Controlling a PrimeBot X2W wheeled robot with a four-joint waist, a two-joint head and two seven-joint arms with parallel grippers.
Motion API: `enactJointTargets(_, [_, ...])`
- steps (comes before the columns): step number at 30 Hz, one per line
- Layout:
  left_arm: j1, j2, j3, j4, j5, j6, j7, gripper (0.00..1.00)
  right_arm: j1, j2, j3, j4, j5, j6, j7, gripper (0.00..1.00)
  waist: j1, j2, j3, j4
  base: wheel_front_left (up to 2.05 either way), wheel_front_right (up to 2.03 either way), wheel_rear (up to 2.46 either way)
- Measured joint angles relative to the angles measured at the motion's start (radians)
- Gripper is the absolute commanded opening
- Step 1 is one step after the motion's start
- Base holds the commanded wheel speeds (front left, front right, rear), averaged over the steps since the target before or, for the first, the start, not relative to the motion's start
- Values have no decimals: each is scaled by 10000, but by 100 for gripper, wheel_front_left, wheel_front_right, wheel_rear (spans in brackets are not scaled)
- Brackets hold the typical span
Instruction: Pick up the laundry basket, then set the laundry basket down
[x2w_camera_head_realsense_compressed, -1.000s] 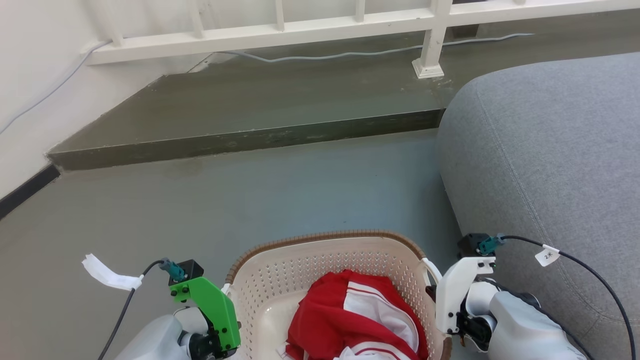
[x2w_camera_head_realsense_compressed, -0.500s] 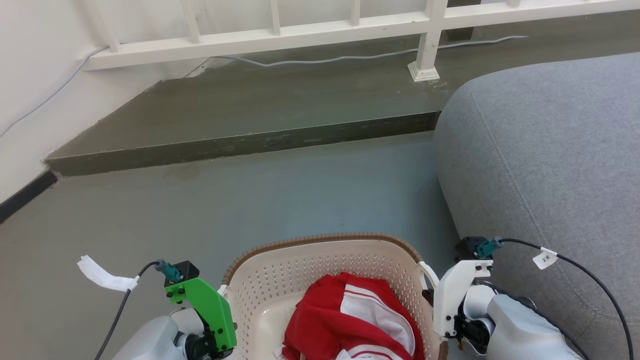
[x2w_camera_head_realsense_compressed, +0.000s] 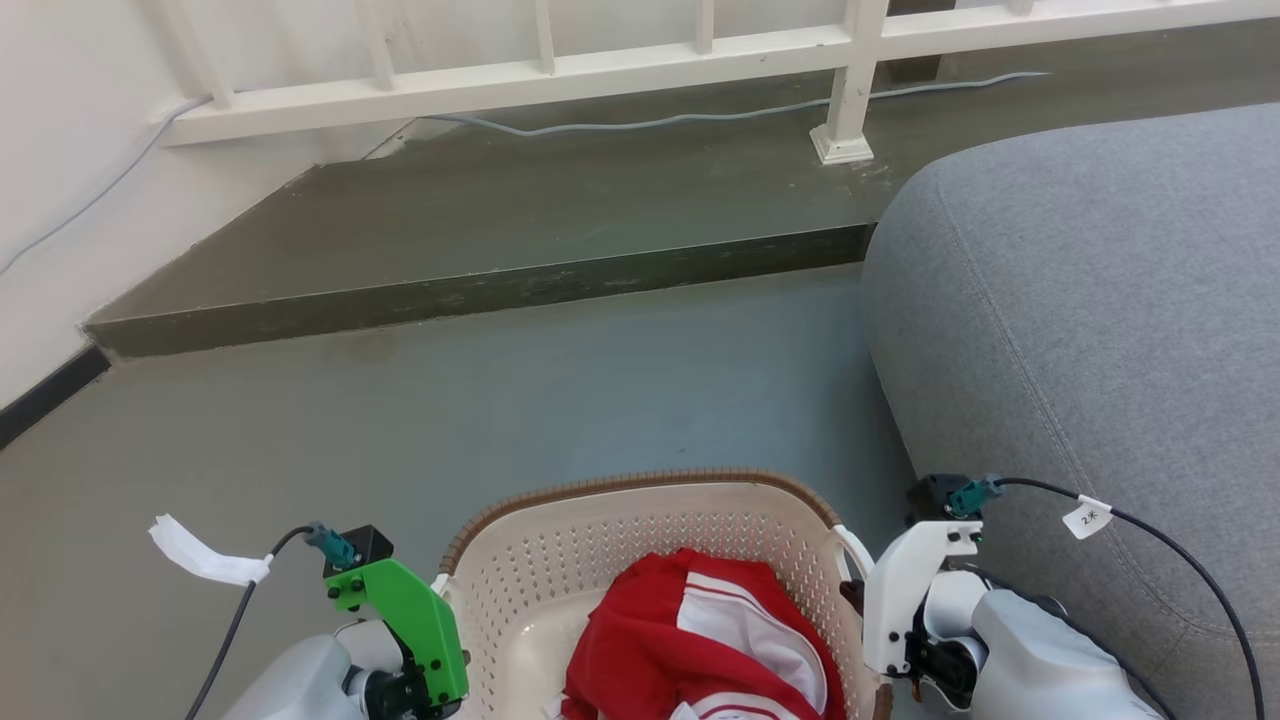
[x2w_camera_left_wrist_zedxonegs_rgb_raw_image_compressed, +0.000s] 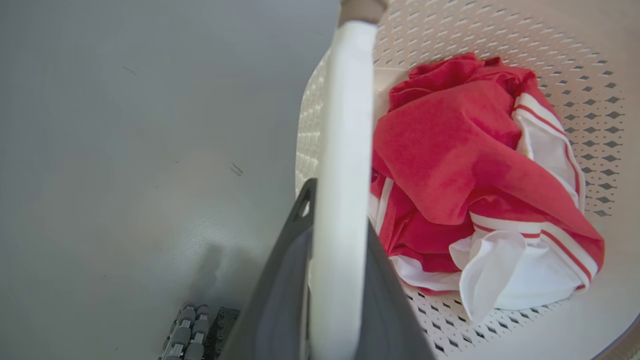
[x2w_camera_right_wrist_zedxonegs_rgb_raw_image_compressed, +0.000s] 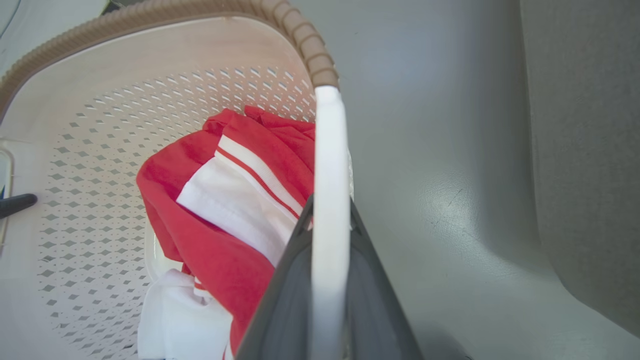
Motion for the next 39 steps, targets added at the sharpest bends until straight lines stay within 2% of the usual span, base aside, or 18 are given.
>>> enactJointTargets(12, [0, 13, -21, 125, 0, -6, -121, 0, 0, 6, 117, -59, 159, 0, -94, 0, 0, 0, 5, -31, 0, 0, 0])
enactJointTargets(22, [-7, 29, -71, 268, 40, -4, -642, 0, -4, 29, 192, -94, 203, 0, -468, 0, 0, 0, 292, -46, 0, 0, 0])
enactJointTargets(30, [-184, -19, -81, 263, 213, 27, -1225, 0, -160, 31, 192, -100, 196, -19, -1009, 0, 0, 0, 886, -10, 0, 0, 0])
enactJointTargets(39, [-983, -33, -92, 140, 428, 196, -2057, 0, -873, 8, 128, -192, 136, -153, -1753, 0, 0, 0, 2102, 116, 0, 0, 0])
